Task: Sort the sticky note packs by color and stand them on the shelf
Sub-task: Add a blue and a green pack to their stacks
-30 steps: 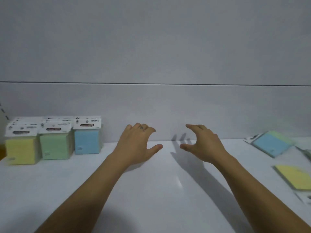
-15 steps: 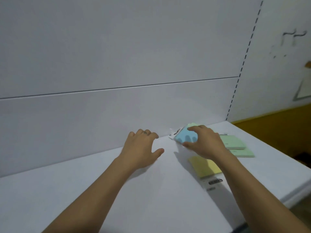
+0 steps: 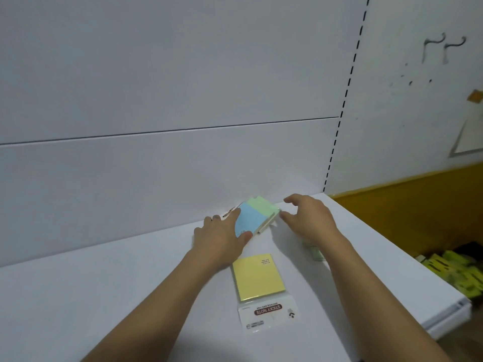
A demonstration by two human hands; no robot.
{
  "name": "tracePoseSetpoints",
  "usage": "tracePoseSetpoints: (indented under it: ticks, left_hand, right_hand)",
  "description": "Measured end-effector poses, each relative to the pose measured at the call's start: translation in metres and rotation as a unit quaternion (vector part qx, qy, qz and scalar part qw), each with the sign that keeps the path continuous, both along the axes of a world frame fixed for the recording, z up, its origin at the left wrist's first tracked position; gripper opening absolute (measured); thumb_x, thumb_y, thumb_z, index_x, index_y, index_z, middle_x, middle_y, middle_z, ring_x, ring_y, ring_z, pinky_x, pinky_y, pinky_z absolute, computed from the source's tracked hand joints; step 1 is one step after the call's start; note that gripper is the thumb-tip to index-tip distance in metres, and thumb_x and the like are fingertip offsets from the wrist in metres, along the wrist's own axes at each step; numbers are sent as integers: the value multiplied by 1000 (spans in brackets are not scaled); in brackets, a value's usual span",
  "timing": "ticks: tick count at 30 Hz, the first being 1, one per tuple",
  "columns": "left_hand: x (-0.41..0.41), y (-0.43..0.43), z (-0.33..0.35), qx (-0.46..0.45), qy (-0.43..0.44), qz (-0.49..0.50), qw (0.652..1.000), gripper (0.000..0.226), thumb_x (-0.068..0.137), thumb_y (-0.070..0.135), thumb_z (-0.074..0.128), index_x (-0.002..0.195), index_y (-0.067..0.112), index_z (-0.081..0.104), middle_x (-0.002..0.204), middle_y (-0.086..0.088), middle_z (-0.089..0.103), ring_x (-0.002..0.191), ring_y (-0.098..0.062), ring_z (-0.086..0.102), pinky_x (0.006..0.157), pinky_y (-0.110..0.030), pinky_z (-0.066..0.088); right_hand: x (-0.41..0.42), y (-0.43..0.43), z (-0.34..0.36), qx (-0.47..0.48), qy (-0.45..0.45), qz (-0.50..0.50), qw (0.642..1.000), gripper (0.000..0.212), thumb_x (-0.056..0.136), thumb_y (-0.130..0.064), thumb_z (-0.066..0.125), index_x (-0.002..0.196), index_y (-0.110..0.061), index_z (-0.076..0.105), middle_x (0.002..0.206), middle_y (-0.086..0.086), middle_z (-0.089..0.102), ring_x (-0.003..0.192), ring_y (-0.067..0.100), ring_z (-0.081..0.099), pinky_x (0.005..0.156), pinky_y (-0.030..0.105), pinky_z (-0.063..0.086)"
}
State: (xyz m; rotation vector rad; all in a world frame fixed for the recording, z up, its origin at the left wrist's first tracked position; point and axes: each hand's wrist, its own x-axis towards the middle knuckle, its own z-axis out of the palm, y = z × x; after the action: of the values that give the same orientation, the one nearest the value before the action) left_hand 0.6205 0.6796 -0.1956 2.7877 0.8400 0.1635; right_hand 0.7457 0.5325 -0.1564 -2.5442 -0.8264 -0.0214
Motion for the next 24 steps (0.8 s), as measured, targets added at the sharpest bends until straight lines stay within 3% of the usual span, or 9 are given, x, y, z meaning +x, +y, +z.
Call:
tracePoseSetpoints:
  ticks: [6, 12, 16, 20, 22, 24]
  left_hand:
    - [9, -7, -4, 9, 8, 43, 999, 67, 90, 64, 37, 147, 38, 16, 137, -9, 44, 126, -30, 34, 97, -45, 35]
    - [-10, 8, -10, -69, -48, 29, 996, 54, 95, 44, 48, 146, 44, 27, 156, -8, 25, 141, -25, 22, 111, -38, 23]
    - [-22, 14, -15, -132, -129, 47, 982, 48, 94, 24, 55, 137, 43, 44, 156, -9, 26, 141, -23, 29, 115, -35, 26]
    - [-22, 9, -14, -186, -212, 69, 957, 52, 84, 10, 63, 130, 32, 53, 128, -4, 56, 108, -20, 57, 91, -29, 49]
    - [-23, 7, -13, -248, -255, 88, 930, 61, 78, 4, 66, 131, 27, 49, 118, -1, 60, 95, -14, 61, 71, -18, 51]
    - [-24, 6, -12, -288, -300, 104, 903, 72, 73, -1, 68, 134, 28, 44, 111, 2, 60, 87, -7, 61, 61, -11, 47]
  right_hand:
    - [18, 29, -1, 0, 18, 20, 1000, 39, 94, -31, 50, 133, -23, 53, 132, 1, 58, 124, 23, 50, 103, 38, 38]
    - [16, 41, -18, -37, -22, 39, 998, 30, 96, -30, 42, 118, -18, 59, 117, 8, 66, 112, 30, 56, 89, 36, 37]
    - [16, 32, -20, -38, -7, 52, 998, 38, 96, -35, 47, 129, -18, 51, 123, 7, 63, 117, 30, 53, 95, 38, 36]
    - [14, 25, -20, 48, 68, 54, 995, 58, 87, -36, 64, 137, -16, 45, 127, 9, 59, 119, 28, 53, 98, 38, 41]
    - [12, 22, -17, 72, 74, 57, 993, 58, 81, -35, 71, 133, -16, 51, 117, 7, 62, 110, 26, 57, 89, 34, 43]
    - [11, 19, -15, 104, 79, 71, 989, 47, 77, -31, 75, 119, -17, 62, 98, 1, 65, 91, 22, 60, 73, 30, 43]
